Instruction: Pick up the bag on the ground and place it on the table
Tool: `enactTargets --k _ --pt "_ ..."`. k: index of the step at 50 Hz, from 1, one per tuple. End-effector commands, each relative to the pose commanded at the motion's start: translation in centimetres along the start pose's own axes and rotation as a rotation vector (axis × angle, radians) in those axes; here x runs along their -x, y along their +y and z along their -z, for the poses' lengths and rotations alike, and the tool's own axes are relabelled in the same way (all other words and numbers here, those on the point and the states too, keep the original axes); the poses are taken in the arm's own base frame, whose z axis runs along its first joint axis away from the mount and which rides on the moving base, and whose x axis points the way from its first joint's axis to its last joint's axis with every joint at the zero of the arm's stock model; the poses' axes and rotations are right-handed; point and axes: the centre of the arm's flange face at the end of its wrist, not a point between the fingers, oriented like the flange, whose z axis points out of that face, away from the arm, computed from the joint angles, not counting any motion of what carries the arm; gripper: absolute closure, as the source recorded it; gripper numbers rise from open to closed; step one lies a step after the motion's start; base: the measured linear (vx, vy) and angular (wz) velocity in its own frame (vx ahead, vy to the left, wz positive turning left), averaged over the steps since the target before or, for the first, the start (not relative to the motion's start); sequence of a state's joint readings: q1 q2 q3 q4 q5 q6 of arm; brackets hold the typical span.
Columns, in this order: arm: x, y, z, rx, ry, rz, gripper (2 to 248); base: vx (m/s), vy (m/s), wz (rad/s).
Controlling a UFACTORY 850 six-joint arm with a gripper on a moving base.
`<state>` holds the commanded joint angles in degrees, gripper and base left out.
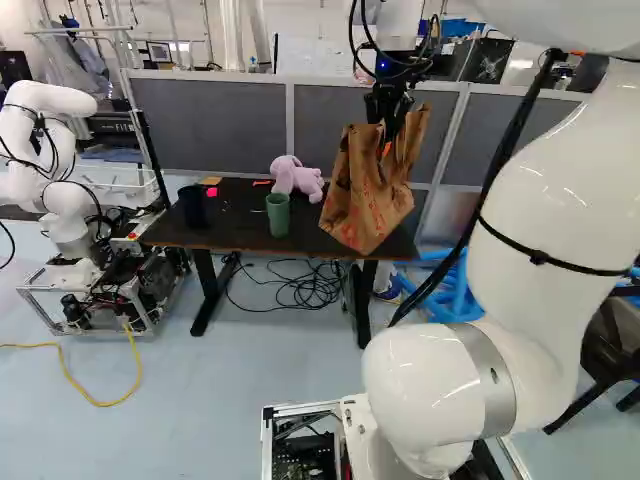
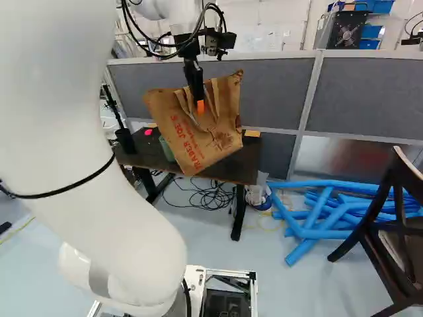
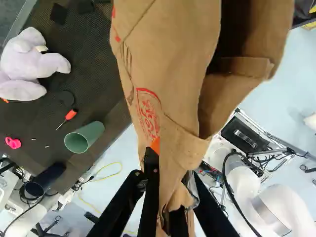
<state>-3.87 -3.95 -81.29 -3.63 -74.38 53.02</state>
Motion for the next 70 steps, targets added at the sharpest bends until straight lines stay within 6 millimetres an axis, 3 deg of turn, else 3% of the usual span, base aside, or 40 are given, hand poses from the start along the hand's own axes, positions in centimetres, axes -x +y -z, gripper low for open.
enactTargets --k 49,70 --pt "-5.5 -7.5 -0.5 -0.026 0.020 0.001 229 0.000 0.000 0.000" --pt "-7.9 -11.4 -3.5 -0.006 0.003 0.007 229 0.000 0.000 0.000"
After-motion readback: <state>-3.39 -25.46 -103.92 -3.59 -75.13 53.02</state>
